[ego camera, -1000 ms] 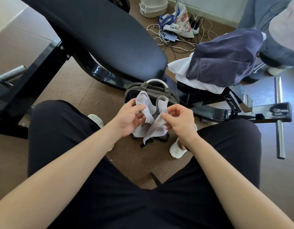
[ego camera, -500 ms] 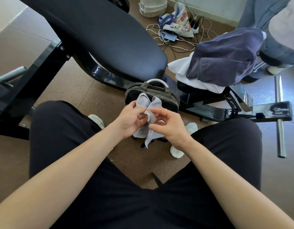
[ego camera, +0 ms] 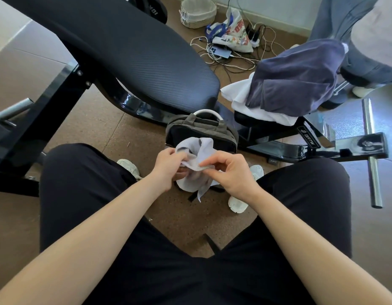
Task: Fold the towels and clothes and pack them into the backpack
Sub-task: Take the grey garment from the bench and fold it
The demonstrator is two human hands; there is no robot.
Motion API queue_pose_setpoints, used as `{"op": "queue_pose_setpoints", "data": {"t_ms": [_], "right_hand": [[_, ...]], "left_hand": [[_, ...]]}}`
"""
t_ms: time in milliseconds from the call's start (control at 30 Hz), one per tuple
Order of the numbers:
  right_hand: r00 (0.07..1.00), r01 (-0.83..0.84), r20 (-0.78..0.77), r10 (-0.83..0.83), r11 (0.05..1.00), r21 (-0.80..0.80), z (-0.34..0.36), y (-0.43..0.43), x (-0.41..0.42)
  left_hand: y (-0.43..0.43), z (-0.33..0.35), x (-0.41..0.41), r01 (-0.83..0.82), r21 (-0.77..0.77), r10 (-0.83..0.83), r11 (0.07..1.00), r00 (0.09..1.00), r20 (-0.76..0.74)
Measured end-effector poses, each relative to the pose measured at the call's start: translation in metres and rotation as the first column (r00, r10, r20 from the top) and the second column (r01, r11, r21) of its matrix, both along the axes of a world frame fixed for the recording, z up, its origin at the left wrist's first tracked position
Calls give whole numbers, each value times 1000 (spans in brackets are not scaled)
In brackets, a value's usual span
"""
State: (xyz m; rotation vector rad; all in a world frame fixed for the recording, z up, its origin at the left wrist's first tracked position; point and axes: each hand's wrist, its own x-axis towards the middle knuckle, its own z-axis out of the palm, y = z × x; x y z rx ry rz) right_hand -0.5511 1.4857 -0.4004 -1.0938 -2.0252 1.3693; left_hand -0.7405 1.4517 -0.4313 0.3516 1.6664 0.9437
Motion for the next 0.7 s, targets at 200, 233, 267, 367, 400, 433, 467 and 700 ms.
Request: {"op": "queue_pose_setpoints", "data": {"t_ms": [200, 233, 267, 367, 400, 433, 467, 700], "right_hand": [[998, -5, 54, 12, 992, -130, 20, 24, 37], [998, 20, 61, -11, 989, -147, 19, 28, 44], [997, 46, 71, -35, 986, -159, 18, 33, 50], [987, 133, 116, -113, 975, -180, 8, 43, 62], [982, 156, 132, -134, 972, -176, 3, 45, 63], [977, 174, 149, -150, 971, -165, -2, 48, 64], [972, 189, 167, -165, 971, -144, -6, 50, 65], [891, 386, 211, -401, 916, 112, -7, 58, 56]], "left_hand": [[-2, -14, -21, 310, -209, -373, 928, 741, -559], [-2, -16, -25, 315, -235, -392, 920, 696, -602], [-1, -17, -29, 298, -246, -385, 922, 666, -639], [2, -15, -44, 153, -204, -254, 967, 613, -748], [3, -14, -49, 106, -175, -203, 979, 594, -779], [3, -13, -53, 81, -152, -170, 985, 569, -804], [3, -12, -55, 72, -133, -151, 988, 533, -833], [-8, 10, -58, 89, 245, 197, 966, 364, -910]]}}
